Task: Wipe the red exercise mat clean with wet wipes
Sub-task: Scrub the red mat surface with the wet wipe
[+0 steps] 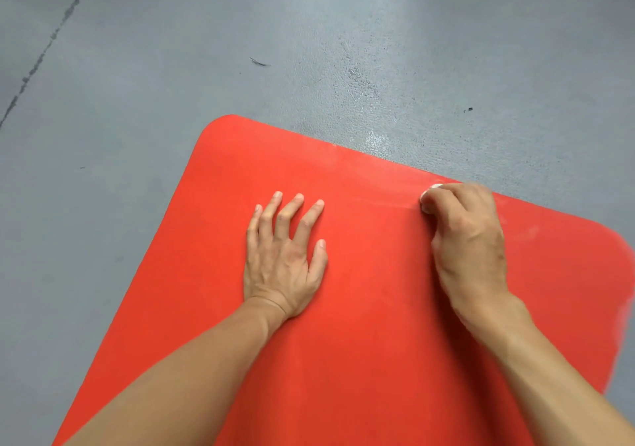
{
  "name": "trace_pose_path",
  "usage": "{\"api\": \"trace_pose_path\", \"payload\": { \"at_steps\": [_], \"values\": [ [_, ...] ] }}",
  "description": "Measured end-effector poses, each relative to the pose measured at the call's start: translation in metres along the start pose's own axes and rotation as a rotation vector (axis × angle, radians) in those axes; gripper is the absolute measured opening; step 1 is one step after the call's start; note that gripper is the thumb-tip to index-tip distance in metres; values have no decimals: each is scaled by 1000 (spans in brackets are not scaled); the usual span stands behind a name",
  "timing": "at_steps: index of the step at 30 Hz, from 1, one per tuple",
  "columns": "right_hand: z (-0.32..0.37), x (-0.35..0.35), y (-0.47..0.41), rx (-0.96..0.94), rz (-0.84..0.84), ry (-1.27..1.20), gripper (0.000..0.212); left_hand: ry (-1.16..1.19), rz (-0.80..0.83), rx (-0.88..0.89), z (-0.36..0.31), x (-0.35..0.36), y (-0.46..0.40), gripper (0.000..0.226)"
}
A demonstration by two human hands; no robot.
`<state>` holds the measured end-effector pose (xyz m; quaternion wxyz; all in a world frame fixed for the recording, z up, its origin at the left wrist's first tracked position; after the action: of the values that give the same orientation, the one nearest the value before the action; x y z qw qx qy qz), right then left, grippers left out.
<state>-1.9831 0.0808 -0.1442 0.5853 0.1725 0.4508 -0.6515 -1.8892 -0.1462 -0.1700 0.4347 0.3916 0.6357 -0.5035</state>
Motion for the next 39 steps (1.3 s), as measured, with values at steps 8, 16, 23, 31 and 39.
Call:
{"api": "trace_pose_path", "payload": {
  "at_steps": [8,16,23,31,39],
  "values": [
    [76,57,4,-140,96,-150,9,-4,0,-7,2,0,2,61],
    [15,18,8,77,-117,-66,16,9,-7,-10,3,3,1,61],
    [85,25,95,-146,58,-337,21,14,-3,-7,3,4,2,60],
    [89,29,94,-202,21,-104,16,134,84,66,14,-10,20,66],
    [94,30,95,-192,29,-25,20,-103,52,-286,143,-63,159,80]
  ]
}}
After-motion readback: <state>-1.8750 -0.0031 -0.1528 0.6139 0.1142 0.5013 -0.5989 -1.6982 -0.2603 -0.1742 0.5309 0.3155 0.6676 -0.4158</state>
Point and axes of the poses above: each hand's wrist, its own y-axis away from the middle knuckle, its own x-axis out of the palm, z = x × y, the point moved 10 cm from there along -y, towards the middle knuckle, and after that the axes turned 13 degrees about -z, right-handed, at the moved point
